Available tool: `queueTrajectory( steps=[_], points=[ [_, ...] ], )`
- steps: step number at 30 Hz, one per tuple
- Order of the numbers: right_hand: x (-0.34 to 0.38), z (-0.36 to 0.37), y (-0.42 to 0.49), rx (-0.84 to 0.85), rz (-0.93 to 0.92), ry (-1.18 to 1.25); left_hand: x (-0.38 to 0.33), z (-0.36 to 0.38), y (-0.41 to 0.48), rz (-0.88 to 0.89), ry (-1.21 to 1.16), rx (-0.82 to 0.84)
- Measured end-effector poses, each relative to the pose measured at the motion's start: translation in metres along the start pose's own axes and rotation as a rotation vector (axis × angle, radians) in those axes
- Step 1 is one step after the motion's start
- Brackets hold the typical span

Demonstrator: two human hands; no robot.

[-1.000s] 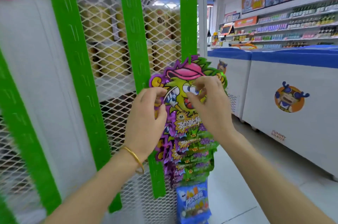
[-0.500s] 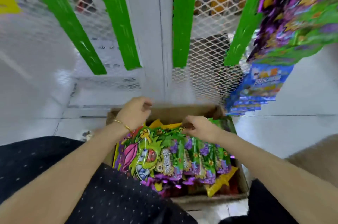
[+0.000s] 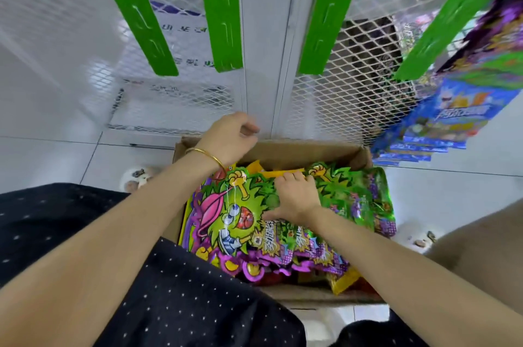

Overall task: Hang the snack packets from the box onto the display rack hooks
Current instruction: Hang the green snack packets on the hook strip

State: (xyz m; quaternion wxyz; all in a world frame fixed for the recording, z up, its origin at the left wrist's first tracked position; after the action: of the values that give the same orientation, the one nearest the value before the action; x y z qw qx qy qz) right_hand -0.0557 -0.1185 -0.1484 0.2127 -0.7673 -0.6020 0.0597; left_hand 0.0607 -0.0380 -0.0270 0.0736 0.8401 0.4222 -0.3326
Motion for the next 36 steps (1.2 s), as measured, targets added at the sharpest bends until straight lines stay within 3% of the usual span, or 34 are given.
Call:
queueTrajectory(
  steps=[2, 6, 11, 15, 18, 20, 23, 26, 30, 36],
  points=[
    [-0.004, -0.005, -0.002, 0.016, 0.002, 0.128, 0.002, 0.001, -0.001, -0.01, 0.002, -0.007],
    [-0.029, -0.036, -0.013, 0.076, 0.058, 0.611, 0.008, -0.001, 0.002, -0.055, 0.029, -0.045],
    [-0.083, -0.093, -0.054, -0.061, 0.06, 0.976, 0.009, -0.006, 0.01, -0.155, 0.116, -0.135],
    [-0.117, -0.114, -0.089, -0.204, 0.087, 1.237, -0.016, 0.012, 0.004, -0.174, -0.34, 0.009],
    [-0.13, -0.12, -0.109, -0.229, 0.105, 1.192, -0.045, 0.012, 0.002, -0.067, -0.443, -0.017],
    [-0.139, -0.13, -0.121, -0.275, 0.137, 1.026, -0.065, 0.005, -0.001, -0.006, -0.473, -0.008],
    [-0.146, -0.168, -0.139, -0.479, 0.113, 0.758, -0.106, -0.004, -0.009, 0.129, -0.347, 0.096],
    [-0.13, -0.225, -0.158, -0.698, -0.077, 0.601, -0.151, -0.01, -0.02, 0.299, -0.183, 0.205],
    [-0.109, -0.276, -0.166, -0.669, -0.189, 0.535, -0.205, -0.034, -0.026, 0.447, -0.073, 0.226],
    [-0.13, -0.344, -0.205, -0.662, -0.165, 0.61, -0.296, -0.081, -0.032, 0.579, -0.025, 0.226]
  ],
)
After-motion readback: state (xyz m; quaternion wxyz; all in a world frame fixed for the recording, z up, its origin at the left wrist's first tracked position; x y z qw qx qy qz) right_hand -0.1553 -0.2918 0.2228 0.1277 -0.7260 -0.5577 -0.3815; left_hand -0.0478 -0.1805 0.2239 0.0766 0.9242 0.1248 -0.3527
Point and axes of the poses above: each hand's wrist, its own y-axis towards the middle knuckle, its own z-axis out of the palm, x = y × z, the point moved 6 cm from there along y, towards the middle knuckle, and after that the axes turned 5 degrees about y, right-handed, at the moved point
